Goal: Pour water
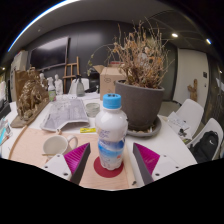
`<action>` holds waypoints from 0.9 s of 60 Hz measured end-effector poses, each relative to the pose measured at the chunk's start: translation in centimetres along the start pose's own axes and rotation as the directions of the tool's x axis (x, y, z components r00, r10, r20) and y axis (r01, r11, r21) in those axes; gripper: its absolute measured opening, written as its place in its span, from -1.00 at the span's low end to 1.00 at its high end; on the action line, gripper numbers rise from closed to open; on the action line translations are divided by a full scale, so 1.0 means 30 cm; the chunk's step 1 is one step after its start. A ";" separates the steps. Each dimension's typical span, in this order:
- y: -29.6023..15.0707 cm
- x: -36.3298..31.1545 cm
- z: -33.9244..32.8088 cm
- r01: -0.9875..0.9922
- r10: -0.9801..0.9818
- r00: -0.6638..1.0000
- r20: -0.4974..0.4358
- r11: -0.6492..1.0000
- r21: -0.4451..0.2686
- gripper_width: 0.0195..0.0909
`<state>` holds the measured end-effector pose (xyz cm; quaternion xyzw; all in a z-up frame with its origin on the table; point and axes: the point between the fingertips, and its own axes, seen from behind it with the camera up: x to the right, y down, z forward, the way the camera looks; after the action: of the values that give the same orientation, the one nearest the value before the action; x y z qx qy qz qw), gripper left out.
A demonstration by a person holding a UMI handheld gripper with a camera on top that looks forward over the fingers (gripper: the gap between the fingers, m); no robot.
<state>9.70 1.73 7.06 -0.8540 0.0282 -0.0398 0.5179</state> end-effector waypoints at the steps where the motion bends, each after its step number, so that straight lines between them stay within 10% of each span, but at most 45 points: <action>1: -0.002 -0.001 -0.022 0.000 0.000 1.000 -0.005 1.000 -0.007 0.87; 22: 0.004 -0.176 -0.668 -0.021 0.013 0.999 -0.045 0.985 -0.171 0.86; 54: 0.018 -0.345 -1.056 0.077 -0.087 0.994 -0.068 0.986 -0.147 0.86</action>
<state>-3.70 -25.55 20.77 -0.8877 0.0151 -0.0908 0.4512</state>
